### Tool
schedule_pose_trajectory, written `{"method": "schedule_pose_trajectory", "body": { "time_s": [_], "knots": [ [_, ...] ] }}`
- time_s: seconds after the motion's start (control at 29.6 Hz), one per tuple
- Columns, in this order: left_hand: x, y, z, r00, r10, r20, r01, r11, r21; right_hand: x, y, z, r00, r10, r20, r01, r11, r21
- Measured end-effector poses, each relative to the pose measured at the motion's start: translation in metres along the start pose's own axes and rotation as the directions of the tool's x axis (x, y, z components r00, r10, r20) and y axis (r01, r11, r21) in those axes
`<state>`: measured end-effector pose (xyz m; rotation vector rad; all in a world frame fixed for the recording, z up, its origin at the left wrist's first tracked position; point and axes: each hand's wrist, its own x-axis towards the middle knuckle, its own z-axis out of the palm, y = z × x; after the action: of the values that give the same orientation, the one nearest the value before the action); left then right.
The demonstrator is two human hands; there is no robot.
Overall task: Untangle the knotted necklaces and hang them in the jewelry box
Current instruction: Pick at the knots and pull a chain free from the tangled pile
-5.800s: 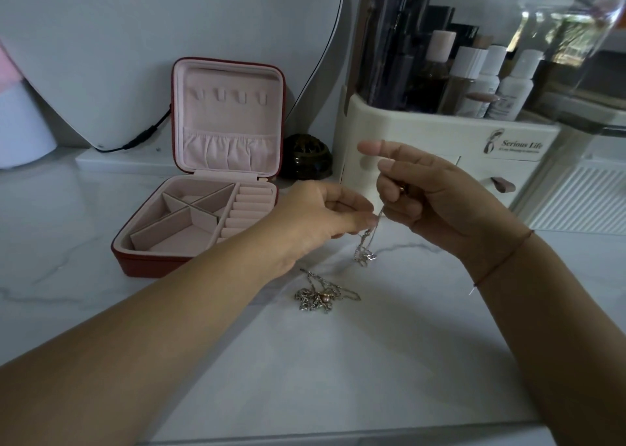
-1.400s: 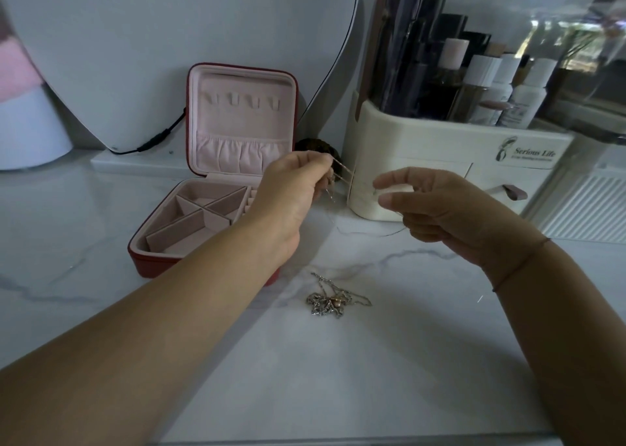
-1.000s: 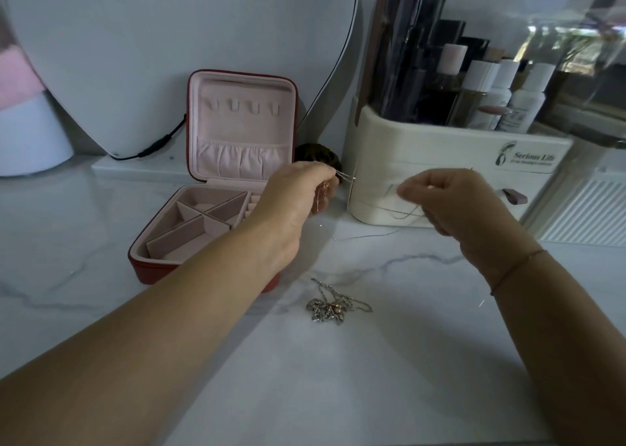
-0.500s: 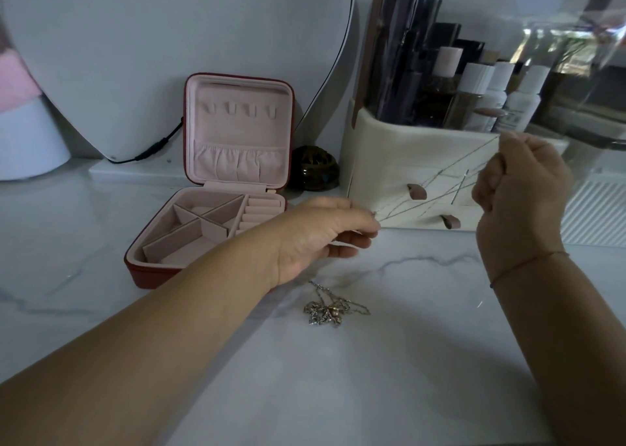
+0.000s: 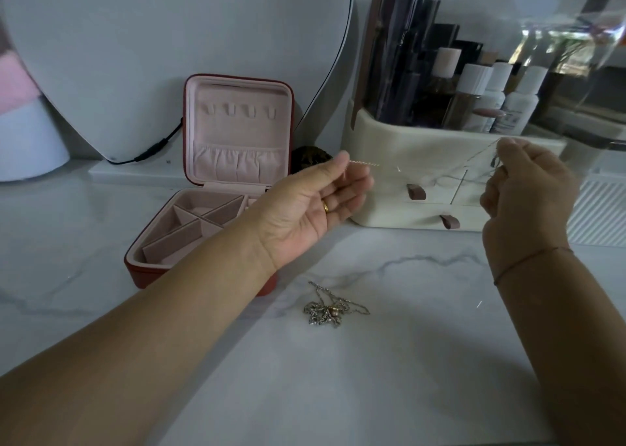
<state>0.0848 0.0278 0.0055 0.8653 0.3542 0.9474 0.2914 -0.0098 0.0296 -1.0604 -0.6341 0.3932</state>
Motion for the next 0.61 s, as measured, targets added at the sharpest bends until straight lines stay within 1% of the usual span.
{"method": "schedule_pose_trajectory", "body": {
  "time_s": [0.2, 0.27, 0.34, 0.44, 0.51, 0.57, 0.61],
  "knots": [
    [-0.0027, 0.0024, 0.0032, 0.999, 0.016, -0.029, -0.021, 0.983, -0.182, -0.0061, -0.0007, 0.0015, 0.999, -0.01, 0.047, 0.013, 0.998, -0.056],
    [-0.0035, 0.0039, 0.0033, 1.0, 0.017, -0.026, -0.022, 0.98, -0.196, -0.0056, -0.0008, 0.0009, 0.998, -0.013, 0.054, 0.016, 0.998, -0.064],
    [-0.0042, 0.0055, 0.0026, 0.999, 0.022, -0.025, -0.026, 0.986, -0.167, -0.0056, -0.0008, 0.0007, 0.998, -0.019, 0.067, 0.024, 0.997, -0.068],
    [-0.0062, 0.0063, 0.0043, 0.999, 0.034, -0.014, -0.035, 0.997, -0.063, -0.0071, -0.0006, 0.0014, 0.996, -0.045, 0.077, 0.051, 0.995, -0.081],
    [-0.0072, 0.0057, 0.0052, 0.999, 0.025, -0.027, -0.024, 0.999, 0.046, -0.0071, -0.0012, 0.0014, 0.996, -0.051, 0.078, 0.058, 0.994, -0.09],
    [-0.0085, 0.0034, 0.0047, 0.997, 0.015, -0.071, 0.003, 0.968, 0.25, -0.0066, -0.0025, 0.0008, 0.995, -0.05, 0.084, 0.057, 0.995, -0.078],
    [-0.009, 0.0013, 0.0046, 0.995, 0.017, -0.1, 0.023, 0.923, 0.383, -0.0067, -0.0033, 0.0004, 0.994, -0.051, 0.097, 0.057, 0.996, -0.066]
  ]
}}
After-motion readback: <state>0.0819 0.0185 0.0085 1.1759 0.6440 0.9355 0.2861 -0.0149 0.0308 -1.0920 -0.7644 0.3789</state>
